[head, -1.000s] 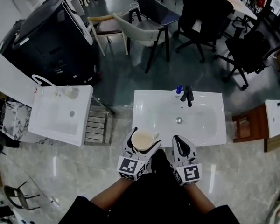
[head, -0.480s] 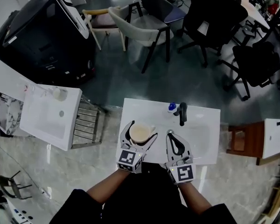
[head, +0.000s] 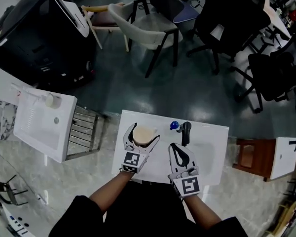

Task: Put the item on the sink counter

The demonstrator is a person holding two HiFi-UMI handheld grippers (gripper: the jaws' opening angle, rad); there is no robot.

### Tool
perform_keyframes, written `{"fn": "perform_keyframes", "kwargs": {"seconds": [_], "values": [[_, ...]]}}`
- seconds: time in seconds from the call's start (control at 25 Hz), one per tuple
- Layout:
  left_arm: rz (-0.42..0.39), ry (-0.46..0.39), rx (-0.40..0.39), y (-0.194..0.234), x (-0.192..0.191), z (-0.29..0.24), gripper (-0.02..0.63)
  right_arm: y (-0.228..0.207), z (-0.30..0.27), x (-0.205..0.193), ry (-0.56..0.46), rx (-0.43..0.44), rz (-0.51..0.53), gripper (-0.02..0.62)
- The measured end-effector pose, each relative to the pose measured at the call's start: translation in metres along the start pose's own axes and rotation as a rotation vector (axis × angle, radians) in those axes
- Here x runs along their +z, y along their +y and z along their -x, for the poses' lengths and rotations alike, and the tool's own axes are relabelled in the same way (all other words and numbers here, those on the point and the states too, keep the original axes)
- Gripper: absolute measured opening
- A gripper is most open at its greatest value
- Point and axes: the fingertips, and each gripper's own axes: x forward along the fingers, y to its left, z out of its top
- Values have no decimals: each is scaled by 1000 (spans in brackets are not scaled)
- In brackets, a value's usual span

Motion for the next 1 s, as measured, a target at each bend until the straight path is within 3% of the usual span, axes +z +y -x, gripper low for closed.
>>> {"fn": "perform_keyframes", "kwargs": {"seconds": [0.36, 0.68, 0.84, 1.0], "values": [[-39, 44, 69, 33, -44, -59, 463, -16, -25, 0, -13, 49, 38, 31], [-56, 111, 35, 29, -89, -87, 463, -33, -30, -16, 22, 11, -2, 31], [-54, 126, 25, 34, -107, -99, 463, -52, -23, -27, 32, -51, -32, 31], [-57, 149, 62, 40, -115, -106, 463, -66, -15, -35, 48, -76, -29, 31]]}}
